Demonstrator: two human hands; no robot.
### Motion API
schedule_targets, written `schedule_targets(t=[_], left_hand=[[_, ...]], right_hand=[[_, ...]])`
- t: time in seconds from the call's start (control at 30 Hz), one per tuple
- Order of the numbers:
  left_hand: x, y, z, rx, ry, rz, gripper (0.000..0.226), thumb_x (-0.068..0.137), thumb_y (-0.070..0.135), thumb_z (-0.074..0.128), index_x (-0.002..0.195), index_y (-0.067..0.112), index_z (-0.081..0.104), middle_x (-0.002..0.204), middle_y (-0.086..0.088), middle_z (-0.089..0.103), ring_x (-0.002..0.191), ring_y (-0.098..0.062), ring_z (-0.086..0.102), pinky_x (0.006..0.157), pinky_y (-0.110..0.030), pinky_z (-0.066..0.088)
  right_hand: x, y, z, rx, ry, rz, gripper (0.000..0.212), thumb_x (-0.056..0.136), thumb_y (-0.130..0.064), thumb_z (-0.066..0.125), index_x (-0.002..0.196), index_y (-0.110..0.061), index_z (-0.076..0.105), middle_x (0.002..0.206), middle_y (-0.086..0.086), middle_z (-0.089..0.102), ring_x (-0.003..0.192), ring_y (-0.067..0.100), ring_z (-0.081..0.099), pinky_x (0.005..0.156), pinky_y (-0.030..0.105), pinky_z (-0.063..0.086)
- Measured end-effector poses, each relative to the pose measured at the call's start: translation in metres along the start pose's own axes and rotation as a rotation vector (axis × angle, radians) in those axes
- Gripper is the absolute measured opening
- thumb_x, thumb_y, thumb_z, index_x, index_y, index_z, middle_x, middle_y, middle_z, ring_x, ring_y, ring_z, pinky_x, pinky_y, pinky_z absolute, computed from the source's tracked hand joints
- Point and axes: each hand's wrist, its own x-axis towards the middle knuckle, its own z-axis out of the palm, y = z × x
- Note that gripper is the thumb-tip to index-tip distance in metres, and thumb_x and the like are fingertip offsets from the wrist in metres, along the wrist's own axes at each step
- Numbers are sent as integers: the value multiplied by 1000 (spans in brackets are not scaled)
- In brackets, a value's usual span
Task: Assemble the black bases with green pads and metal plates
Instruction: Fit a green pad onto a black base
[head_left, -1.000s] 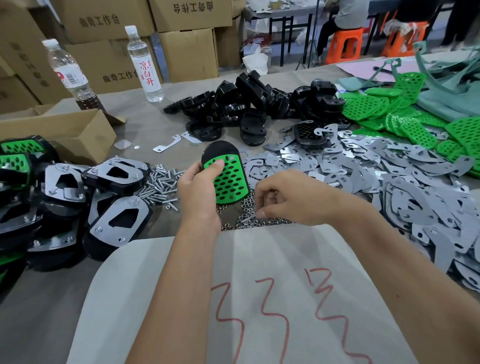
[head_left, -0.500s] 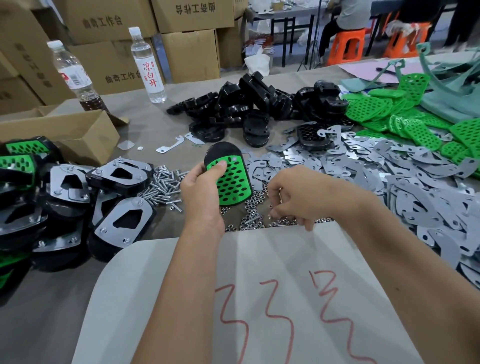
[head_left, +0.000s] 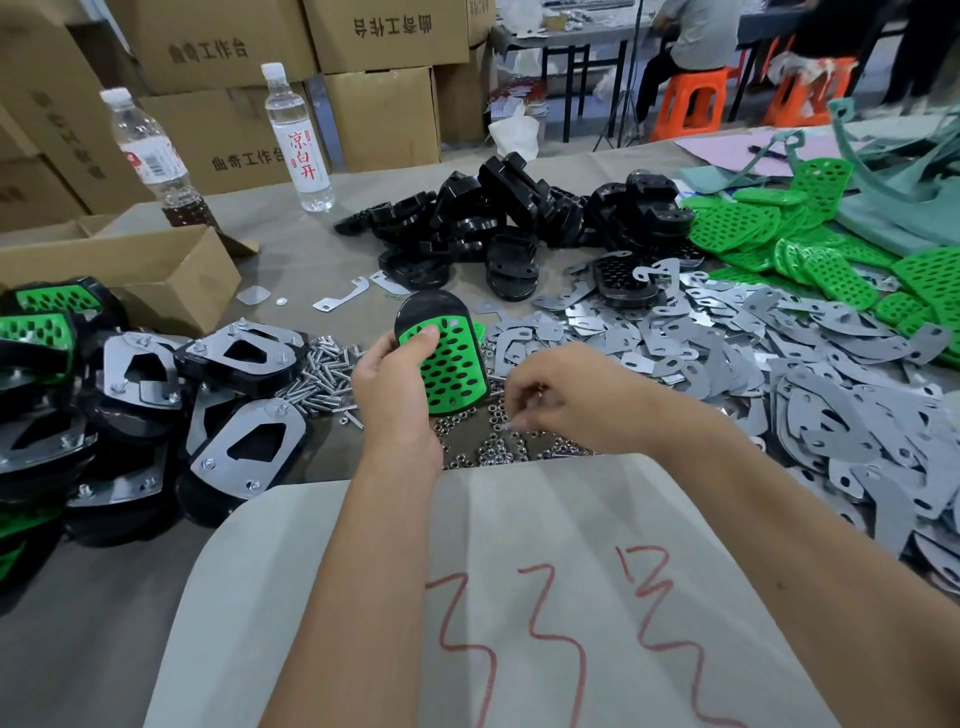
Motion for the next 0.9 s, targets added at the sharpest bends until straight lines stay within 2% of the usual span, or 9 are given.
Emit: schedule_targets(t=[0.13,0.23,0.3,0.37,0.47,0.6,0.7,0.83,0.9], left_hand=[[1,0,0,-22,4,-27,8,89,12,72,89,19,74,81,0,74,78,-25,67,73,-40,57],[1,0,0,-11,4,-29,8,88,12,72,94,17,74,84,-1,73,80,-25,67,73,-40,56],[1,-1,1,-4,5,-31,9,88,13,73,95,17,74,85,0,73,79,-24,67,71,-37,56],[1,-1,0,-1,3,-31,7,88,12,73,88,19,74,80,2,74,77,-22,67,68,-35,56],[0,-1,-1,2,4,-30,11,87,12,73,80,20,74,76,4,74,73,-20,67,66,-34,56],[0,0,-1,14,-5,-29,13,88,11,73,78,20,73,72,5,73,64,-15,68,60,-31,56],[0,0,-1,15,-8,-32,16,88,11,72,75,20,73,69,6,73,57,-10,68,54,-27,56],[-1,0,0,7,5,-43,13,88,11,74,78,20,73,68,8,73,56,-8,68,51,-25,56],[-1,0,0,-1,1,-43,12,88,11,73,80,19,73,68,8,73,55,-8,68,50,-24,55]], right_hand=[[-11,7,-17,-52,116,67,20,93,-4,62,97,-24,60,67,-3,67,59,7,58,62,30,49],[-15,0,-27,-89,-21,68,34,83,0,52,84,-28,72,63,-2,66,54,10,57,55,25,48],[-17,-4,-28,-75,-163,98,26,87,-6,59,81,-26,75,57,-10,65,49,8,66,48,16,46],[-17,-3,-26,-58,-225,125,10,90,-19,71,81,-20,73,51,-15,61,48,12,71,45,10,41],[-15,0,-23,-39,-225,147,17,87,-29,80,80,-16,71,49,-13,57,49,16,72,43,13,40],[-14,0,-23,7,-226,176,16,87,-28,82,80,-16,72,58,-5,67,51,19,73,46,14,45],[-15,-1,-25,21,-239,183,11,87,-22,82,81,-18,73,57,-7,67,53,20,74,49,16,49],[-11,-5,-22,-111,-286,161,13,91,-19,76,81,-16,69,53,-19,59,50,15,72,56,25,50],[-9,-6,-22,-158,-289,158,12,94,-15,71,82,-13,68,60,-10,68,49,14,72,57,26,50]])
